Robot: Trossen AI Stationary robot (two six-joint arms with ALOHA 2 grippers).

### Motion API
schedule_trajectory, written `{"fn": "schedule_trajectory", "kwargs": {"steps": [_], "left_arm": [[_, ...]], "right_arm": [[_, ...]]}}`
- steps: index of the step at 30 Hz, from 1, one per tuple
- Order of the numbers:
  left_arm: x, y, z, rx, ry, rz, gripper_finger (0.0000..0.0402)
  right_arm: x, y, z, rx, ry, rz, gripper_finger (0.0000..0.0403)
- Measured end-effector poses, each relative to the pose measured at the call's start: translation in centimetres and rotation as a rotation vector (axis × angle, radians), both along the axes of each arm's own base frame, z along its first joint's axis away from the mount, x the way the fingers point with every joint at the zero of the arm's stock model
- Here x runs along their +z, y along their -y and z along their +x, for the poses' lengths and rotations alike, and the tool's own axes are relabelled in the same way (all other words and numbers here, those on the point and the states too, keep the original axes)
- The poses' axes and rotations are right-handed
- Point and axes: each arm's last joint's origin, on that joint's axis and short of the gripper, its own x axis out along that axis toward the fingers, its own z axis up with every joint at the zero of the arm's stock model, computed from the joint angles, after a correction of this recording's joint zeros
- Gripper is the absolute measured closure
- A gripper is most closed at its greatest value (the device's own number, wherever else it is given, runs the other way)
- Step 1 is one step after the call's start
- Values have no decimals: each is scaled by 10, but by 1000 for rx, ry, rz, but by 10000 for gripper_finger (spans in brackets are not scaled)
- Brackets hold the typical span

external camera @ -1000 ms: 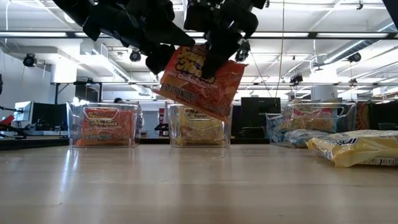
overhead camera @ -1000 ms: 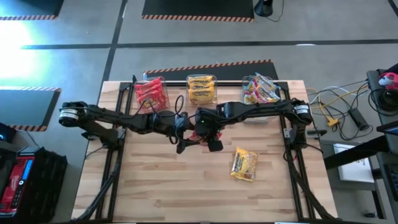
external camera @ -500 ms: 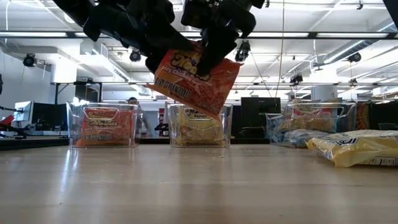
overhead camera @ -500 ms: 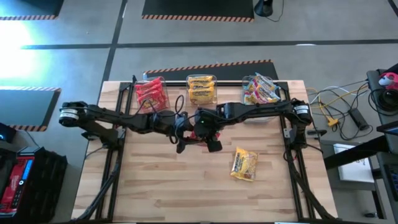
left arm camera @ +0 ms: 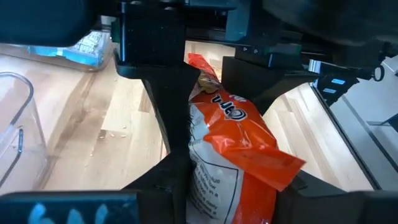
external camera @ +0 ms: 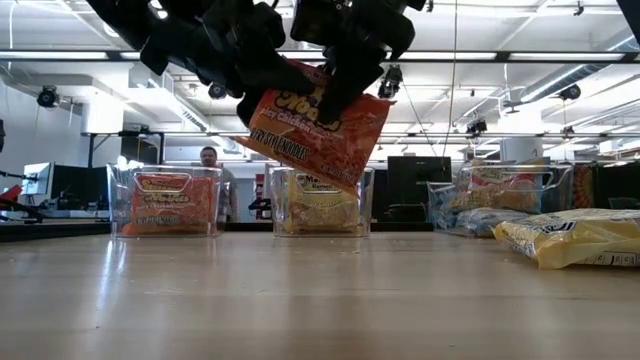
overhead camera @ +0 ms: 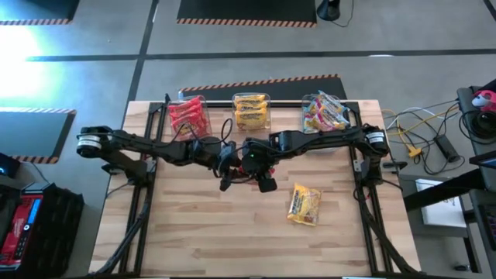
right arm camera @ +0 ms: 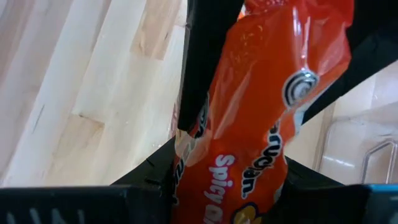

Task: Sort Maruchan noodles
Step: Put the orange noodle pack into the left transparent bin

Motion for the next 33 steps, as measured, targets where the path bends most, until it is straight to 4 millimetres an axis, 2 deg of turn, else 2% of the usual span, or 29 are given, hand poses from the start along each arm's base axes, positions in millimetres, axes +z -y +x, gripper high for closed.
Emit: {"fn": "schedule_trajectory", "kwargs": {"steps": [11,20,24,28,33], "left_arm": [[1,-4,0,13,-2,-35,293],[0,-11,-2,27,-16,-68,294],[2,-16,-4,52,-25,-82,294],[8,-31,-15,110,-51,-91,294],[29,-60,-42,219,-44,-49,294]], "right_arm": [[1,-1,-2,-108,-34,60,258],[11,1,-15,-172,-75,43,185],[25,2,-28,-210,-84,10,166],[42,6,-45,-255,-92,11,159],[61,9,-61,-317,-65,42,165]]}}
